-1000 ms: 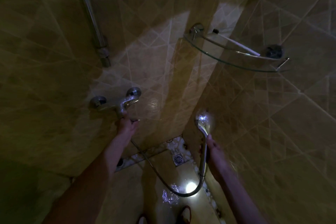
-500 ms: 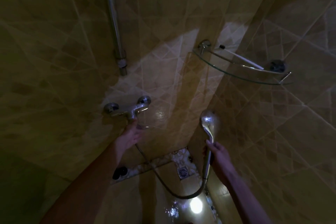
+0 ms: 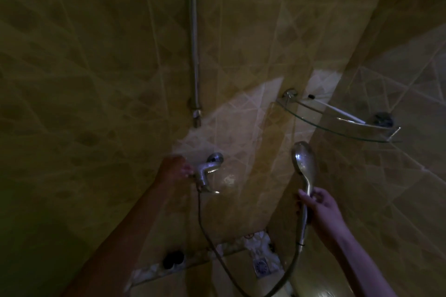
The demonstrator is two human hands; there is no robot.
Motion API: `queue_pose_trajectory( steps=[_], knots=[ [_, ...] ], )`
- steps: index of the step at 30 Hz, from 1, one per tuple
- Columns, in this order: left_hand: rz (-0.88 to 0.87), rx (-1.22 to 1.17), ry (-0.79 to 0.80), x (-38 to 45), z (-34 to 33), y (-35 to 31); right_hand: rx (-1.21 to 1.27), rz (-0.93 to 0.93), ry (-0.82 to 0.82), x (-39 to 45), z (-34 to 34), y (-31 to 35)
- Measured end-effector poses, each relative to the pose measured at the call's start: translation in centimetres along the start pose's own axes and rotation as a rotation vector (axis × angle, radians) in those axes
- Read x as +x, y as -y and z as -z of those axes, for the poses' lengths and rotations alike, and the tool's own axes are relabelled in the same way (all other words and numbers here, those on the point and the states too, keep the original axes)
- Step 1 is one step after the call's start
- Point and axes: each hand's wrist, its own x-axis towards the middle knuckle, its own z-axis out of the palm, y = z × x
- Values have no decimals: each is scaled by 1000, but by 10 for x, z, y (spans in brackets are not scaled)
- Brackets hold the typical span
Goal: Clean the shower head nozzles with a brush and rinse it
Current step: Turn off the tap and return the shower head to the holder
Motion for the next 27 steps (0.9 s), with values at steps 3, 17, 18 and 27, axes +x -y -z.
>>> queue_pose_trajectory(
  steps=[3, 17, 18, 27],
  knots=[
    [-271, 52, -82, -17, 14, -55, -5, 59, 56, -5, -15, 31],
    [-1371, 570, -718, -79, 42, -271, 153, 440, 154, -11, -78, 209],
    [-1419, 613, -793, -81, 42, -287, 177, 448, 168, -11, -81, 223],
    [-1356, 1067, -1115, -57, 36, -380, 220, 715, 196, -8, -109, 328]
  ],
)
